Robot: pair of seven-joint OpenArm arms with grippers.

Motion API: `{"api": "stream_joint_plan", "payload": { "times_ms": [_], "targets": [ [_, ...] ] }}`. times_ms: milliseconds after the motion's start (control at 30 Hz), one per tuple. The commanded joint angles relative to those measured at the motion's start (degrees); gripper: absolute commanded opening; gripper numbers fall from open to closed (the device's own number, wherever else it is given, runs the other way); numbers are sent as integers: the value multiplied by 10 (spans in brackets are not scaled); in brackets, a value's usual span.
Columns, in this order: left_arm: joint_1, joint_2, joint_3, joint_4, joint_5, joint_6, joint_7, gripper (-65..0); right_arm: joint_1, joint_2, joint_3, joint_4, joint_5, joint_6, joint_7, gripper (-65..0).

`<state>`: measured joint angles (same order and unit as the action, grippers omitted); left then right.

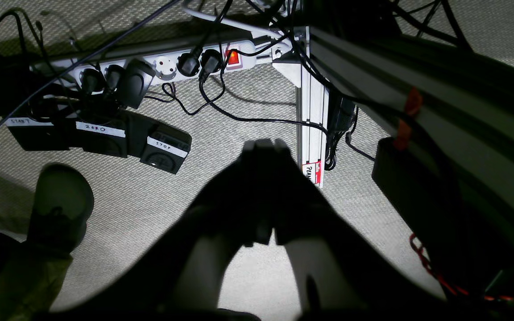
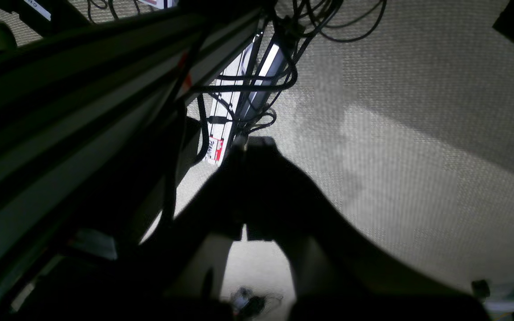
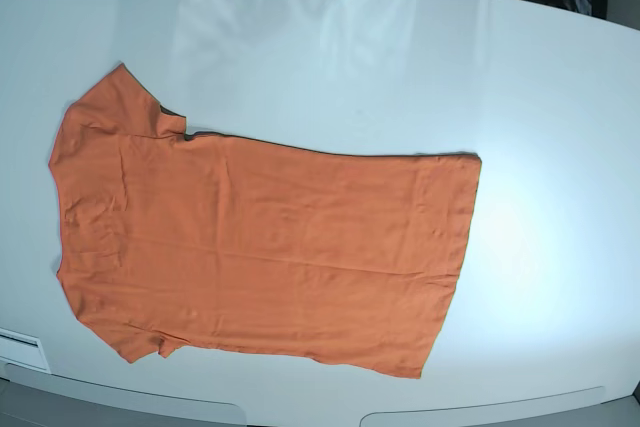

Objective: Fold the T-shirt properly

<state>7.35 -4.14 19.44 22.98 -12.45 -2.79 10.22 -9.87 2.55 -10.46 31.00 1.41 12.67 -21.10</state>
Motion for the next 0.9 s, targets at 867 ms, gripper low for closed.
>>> {"api": "stream_joint_plan", "payload": {
  "times_ms": [867],
  "targets": [
    [382, -382, 76, 657, 66, -32, 120, -650, -464, 112, 0, 614, -2, 41, -234, -650]
  ]
}}
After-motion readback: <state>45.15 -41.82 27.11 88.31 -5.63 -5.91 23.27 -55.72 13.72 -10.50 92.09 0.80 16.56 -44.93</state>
